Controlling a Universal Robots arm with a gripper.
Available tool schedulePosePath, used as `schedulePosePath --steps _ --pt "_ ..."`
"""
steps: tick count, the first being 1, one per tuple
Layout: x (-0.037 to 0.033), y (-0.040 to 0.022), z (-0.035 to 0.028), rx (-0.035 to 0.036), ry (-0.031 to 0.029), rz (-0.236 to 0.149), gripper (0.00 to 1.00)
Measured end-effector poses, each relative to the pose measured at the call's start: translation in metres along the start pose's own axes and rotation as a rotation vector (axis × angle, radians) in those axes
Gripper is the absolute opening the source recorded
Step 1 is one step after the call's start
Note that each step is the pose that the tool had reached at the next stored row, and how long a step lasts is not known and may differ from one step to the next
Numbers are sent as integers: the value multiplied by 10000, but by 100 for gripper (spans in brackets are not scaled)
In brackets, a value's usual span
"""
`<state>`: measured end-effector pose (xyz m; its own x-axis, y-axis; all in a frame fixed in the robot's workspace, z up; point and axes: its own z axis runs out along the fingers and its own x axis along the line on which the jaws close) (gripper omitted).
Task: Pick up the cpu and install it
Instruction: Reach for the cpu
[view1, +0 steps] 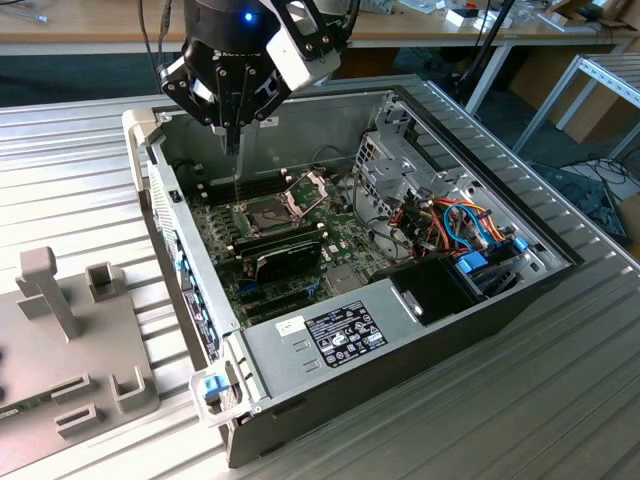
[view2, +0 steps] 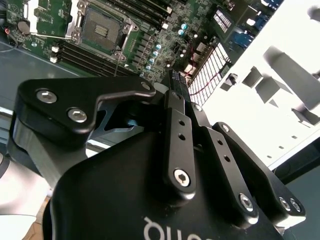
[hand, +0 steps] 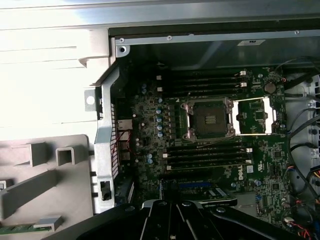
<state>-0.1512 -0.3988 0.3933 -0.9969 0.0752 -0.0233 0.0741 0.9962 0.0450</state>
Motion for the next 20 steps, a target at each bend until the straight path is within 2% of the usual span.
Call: schedulePosePath --steps 20 --pt "57 -4 -1 0 0 0 11"
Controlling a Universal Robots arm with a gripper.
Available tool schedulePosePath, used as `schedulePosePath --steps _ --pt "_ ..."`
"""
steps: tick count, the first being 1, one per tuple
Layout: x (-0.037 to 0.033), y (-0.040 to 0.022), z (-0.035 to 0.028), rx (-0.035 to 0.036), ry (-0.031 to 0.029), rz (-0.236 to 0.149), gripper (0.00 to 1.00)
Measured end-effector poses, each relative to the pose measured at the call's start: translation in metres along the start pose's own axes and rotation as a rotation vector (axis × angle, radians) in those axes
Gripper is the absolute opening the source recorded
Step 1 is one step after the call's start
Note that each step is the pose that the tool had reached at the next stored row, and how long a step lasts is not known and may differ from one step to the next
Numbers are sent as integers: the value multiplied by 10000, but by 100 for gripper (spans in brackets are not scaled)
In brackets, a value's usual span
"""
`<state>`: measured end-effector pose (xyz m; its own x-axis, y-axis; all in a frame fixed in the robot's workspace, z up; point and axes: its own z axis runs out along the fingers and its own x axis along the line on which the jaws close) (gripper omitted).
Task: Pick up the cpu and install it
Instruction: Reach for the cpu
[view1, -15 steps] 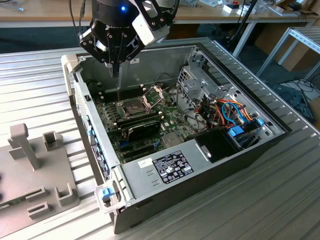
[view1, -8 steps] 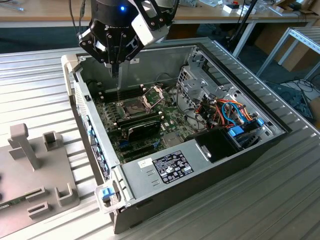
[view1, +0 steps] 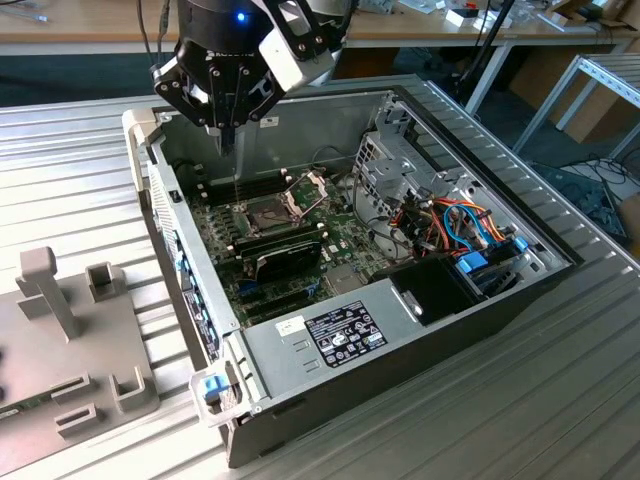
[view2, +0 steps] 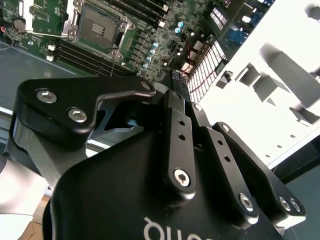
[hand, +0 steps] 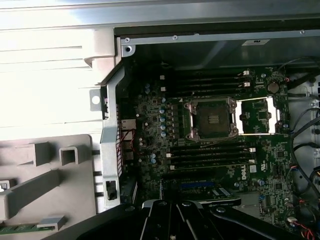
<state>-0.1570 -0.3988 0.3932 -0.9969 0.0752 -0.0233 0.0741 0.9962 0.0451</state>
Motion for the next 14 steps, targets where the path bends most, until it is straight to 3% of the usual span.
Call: schedulePosePath --steps 14 --pt "51 -4 -1 0 0 -1 11"
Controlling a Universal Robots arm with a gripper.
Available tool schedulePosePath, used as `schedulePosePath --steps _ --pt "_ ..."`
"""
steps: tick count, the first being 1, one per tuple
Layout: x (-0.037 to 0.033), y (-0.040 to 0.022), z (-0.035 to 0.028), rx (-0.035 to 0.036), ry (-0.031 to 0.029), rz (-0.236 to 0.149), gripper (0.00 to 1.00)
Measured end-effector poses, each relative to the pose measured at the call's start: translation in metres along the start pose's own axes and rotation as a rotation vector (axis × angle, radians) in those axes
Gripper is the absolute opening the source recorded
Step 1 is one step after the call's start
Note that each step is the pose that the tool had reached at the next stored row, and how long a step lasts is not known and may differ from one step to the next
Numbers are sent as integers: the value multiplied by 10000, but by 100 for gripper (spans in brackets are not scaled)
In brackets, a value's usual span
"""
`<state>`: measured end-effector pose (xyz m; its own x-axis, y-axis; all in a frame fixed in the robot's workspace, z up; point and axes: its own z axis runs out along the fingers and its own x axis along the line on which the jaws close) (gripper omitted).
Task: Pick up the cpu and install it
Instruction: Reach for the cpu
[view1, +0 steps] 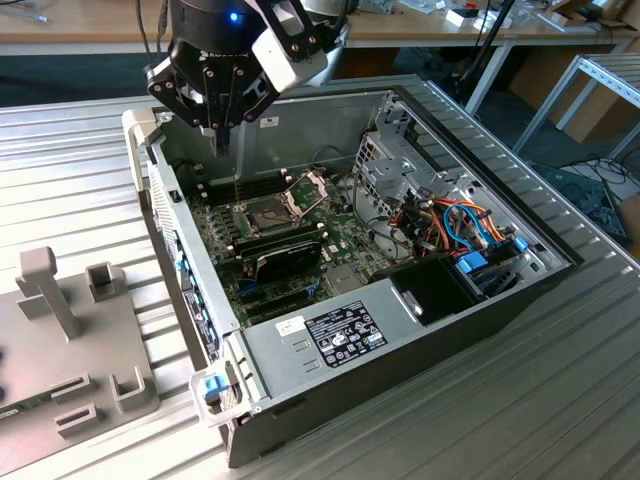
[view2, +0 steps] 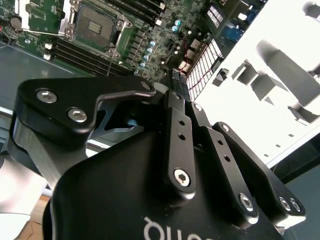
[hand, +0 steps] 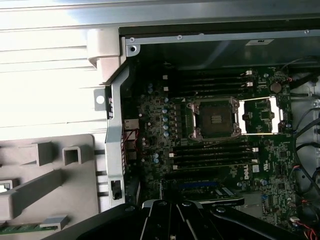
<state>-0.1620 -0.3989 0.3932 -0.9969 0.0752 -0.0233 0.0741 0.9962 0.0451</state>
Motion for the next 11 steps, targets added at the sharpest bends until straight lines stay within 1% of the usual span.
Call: schedulePosePath --steps 11 --pt "27 -2 -1 1 0 -1 11"
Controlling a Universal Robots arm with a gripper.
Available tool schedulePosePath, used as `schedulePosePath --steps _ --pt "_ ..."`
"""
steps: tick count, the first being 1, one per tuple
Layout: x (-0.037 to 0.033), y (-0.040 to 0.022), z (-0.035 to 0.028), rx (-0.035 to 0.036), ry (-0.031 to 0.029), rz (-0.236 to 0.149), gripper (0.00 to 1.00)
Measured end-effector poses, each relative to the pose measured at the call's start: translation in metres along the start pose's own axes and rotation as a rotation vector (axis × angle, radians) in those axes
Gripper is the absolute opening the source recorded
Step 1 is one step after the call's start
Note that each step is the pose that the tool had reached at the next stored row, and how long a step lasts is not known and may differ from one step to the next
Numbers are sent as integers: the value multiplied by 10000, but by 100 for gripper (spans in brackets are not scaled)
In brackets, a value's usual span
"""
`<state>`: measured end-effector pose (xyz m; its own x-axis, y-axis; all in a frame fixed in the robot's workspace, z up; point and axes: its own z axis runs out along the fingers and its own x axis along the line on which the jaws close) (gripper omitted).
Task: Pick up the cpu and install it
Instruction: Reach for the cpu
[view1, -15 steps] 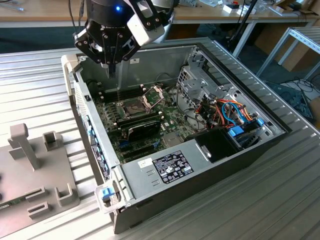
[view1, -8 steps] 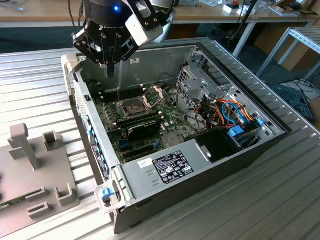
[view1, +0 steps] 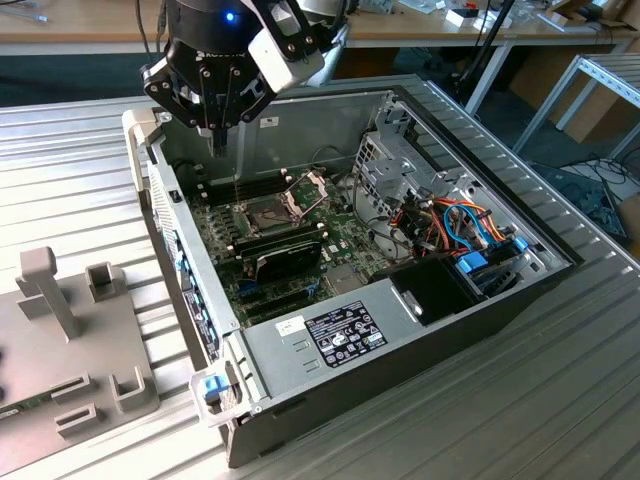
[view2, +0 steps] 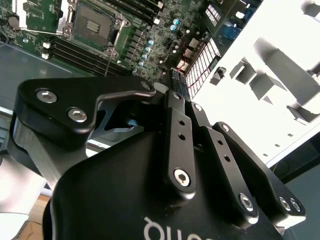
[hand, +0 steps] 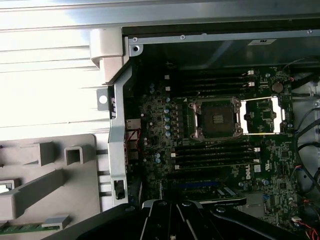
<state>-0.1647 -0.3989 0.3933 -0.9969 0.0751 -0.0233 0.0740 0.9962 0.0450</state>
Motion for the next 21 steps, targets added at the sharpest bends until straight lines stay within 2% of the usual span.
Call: schedulePosePath --steps 21 --pt "59 -4 -1 0 -1 1 11"
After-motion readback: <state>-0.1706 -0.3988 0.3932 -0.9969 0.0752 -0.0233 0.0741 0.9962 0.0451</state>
